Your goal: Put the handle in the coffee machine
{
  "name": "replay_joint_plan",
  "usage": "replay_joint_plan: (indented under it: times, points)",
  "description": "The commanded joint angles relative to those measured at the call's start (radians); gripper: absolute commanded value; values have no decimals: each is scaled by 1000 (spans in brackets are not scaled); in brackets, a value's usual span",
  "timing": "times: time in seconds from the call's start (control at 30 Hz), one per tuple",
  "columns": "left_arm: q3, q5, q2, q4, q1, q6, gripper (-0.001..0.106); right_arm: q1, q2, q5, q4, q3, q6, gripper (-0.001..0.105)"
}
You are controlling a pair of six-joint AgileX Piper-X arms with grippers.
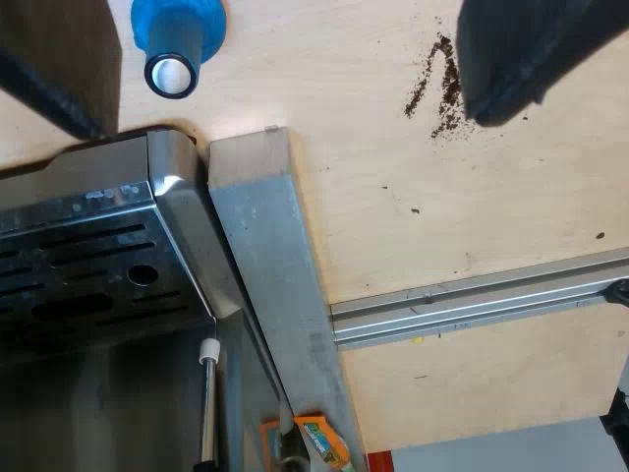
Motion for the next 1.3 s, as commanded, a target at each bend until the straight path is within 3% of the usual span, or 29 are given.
replay_joint_plan:
  times: [0.03,0.47,0.57,1.3]
  points:
    - [-4,-1,-70,-7,0,-4,72,-6,-45,36,59,4,3,64]
    - [-4,-1,-77,-9,0,-4,72,-6,-45,52,59,4,15,64]
    - [11,-1,-147,-32,-1,-4,72,-6,-45,52,59,4,15,64]
    - [19,12,-142,-51,-5,-4,72,-6,-45,52,57,4,15,64]
